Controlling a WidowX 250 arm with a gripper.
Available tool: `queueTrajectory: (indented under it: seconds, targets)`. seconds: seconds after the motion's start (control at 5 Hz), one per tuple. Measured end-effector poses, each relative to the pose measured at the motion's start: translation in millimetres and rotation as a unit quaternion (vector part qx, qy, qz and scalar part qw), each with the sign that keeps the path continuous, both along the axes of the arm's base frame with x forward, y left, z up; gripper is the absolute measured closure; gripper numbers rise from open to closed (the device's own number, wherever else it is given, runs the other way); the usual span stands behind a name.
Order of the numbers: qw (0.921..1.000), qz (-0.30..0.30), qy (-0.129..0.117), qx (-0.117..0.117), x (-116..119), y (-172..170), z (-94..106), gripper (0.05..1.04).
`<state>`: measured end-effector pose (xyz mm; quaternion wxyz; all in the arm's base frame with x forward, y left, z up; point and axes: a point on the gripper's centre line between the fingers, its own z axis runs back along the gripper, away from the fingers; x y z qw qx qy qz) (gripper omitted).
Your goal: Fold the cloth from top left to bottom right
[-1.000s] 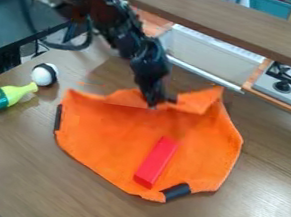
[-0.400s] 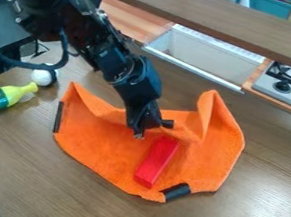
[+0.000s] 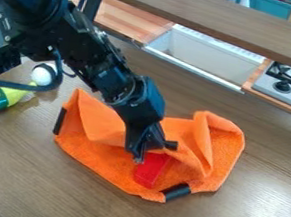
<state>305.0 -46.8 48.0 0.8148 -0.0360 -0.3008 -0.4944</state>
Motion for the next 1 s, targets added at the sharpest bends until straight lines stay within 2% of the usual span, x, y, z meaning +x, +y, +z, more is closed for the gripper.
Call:
queueTrajectory:
  seconds: [0.2,0.4,0.6,0.8,1.0]
  targets:
    - [0.9999,-0.011,0.009,0.003,-11.6,-21.1,-8.9,1.029]
    - [1.0,-0.005,0.005,0.006,-15.2,-39.1,-11.6,1.008]
    - [0.9999,0.003,0.009,0.004,-19.6,-56.2,-19.3,0.851]
    - [0.9993,0.032,0.016,-0.008,-21.6,-55.7,-29.8,0.579]
    - [0.9955,0.052,0.063,-0.047,-17.9,-45.8,-27.1,0.271]
